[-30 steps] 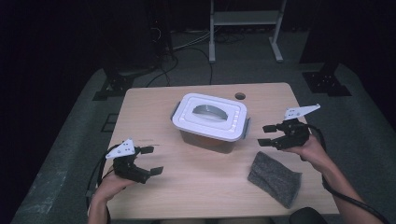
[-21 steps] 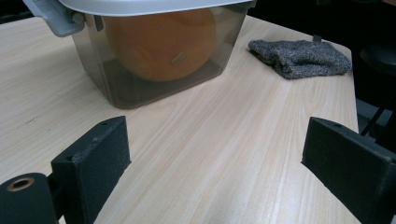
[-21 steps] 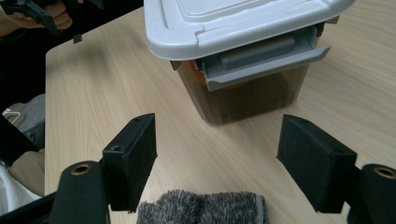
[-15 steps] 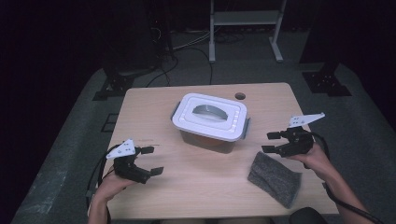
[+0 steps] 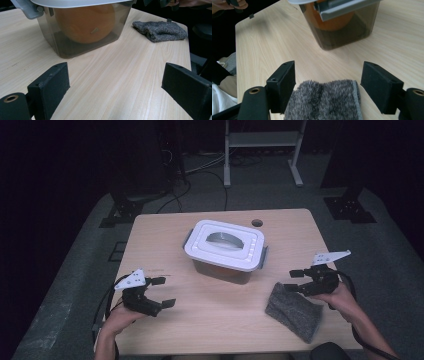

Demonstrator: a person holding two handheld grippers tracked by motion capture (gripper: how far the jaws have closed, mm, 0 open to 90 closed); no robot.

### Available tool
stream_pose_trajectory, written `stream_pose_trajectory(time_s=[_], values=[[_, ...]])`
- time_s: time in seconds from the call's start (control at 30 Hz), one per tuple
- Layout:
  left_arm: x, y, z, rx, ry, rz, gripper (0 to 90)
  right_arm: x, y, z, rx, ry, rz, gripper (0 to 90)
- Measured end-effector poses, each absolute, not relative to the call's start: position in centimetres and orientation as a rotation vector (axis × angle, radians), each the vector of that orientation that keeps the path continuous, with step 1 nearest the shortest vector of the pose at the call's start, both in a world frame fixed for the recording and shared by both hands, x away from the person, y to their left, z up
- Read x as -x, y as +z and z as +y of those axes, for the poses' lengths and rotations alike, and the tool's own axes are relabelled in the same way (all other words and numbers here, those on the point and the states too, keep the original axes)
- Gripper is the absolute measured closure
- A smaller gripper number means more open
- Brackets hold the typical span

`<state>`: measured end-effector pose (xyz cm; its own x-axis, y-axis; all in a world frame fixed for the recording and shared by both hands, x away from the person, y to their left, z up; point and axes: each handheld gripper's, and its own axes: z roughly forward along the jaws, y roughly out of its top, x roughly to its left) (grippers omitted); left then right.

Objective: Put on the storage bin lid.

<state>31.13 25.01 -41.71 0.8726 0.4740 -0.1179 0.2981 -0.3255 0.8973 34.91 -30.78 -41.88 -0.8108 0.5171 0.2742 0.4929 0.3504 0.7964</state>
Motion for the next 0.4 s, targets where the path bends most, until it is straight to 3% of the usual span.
stream_pose_trajectory(time_s=[0.4], values=[[-31.2, -41.6, 24.7, -1.931, 0.196, 0.563, 6.9, -33.6, -43.0, -31.3, -0.973, 1.511, 2.558, 26.1]])
